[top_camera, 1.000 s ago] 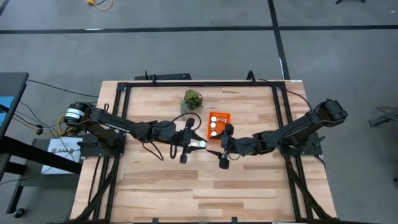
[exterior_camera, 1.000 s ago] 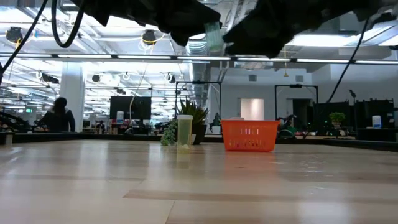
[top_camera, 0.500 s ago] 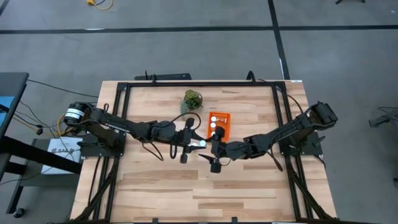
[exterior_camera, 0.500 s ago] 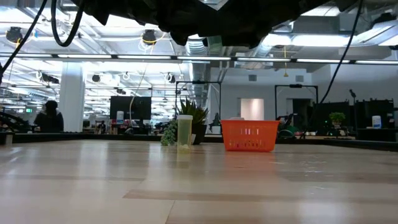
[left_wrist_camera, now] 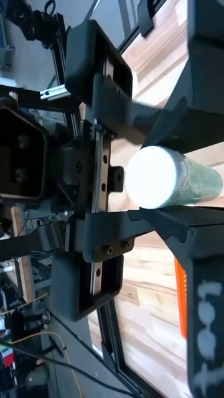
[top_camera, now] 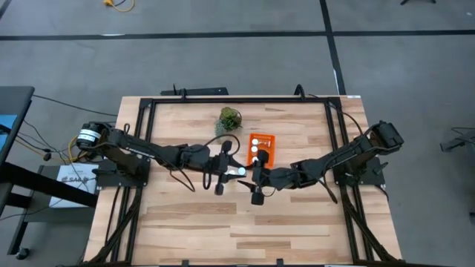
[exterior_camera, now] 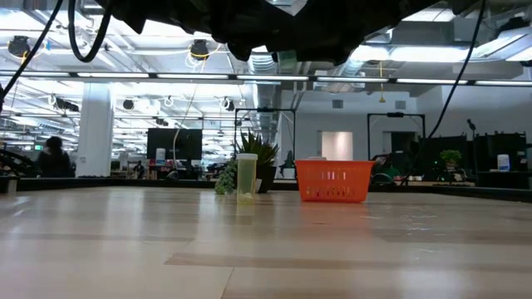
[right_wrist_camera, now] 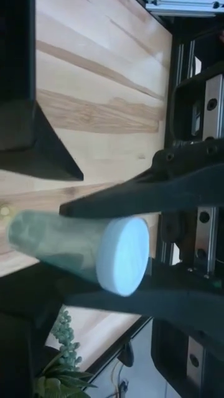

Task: Pick and place pill bottles into a basket
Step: Put the blue pill bottle into the basket

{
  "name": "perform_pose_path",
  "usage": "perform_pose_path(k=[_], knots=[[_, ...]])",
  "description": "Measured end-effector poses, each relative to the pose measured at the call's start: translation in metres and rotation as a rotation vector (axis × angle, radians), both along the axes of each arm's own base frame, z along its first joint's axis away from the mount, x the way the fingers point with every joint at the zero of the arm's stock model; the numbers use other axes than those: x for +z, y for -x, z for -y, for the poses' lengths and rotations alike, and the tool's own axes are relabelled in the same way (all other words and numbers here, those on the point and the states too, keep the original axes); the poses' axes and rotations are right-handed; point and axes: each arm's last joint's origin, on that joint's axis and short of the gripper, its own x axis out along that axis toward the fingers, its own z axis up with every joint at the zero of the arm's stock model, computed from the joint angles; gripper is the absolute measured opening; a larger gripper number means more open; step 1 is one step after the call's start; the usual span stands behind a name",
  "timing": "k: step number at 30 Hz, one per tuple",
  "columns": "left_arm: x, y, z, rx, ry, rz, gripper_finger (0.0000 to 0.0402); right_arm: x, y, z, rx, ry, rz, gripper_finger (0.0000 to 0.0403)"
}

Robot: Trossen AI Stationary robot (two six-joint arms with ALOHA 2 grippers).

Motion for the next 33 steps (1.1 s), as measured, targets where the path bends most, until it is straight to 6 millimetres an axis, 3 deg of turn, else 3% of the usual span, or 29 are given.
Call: perform_pose_path(k=[7, 11, 22, 33], knots=[[0.0, 0.0, 0.001, -0.015, 0.002, -0.003, 0.0114, 0.0, 0.0, 0.0, -0.002, 0.001, -0.002, 0.011], [-0.001, 0.0, 0.001, -0.015, 0.002, -0.004, 0.0114, 0.0, 0.0, 0.0, -0.002, 0.002, -0.004, 0.0084], [0.003, 0.001, 0.012, -0.022, -0.076, 0.055, 0.012, 0.002, 0.0, 0.0, 0.002, -0.003, 0.006, 0.0104], [0.011, 0.001, 0.021, -0.043, -0.08, 0.14, 0.0191, 0.0, 0.0, 0.001, 0.0, 0.003, -0.008, 0.0098]])
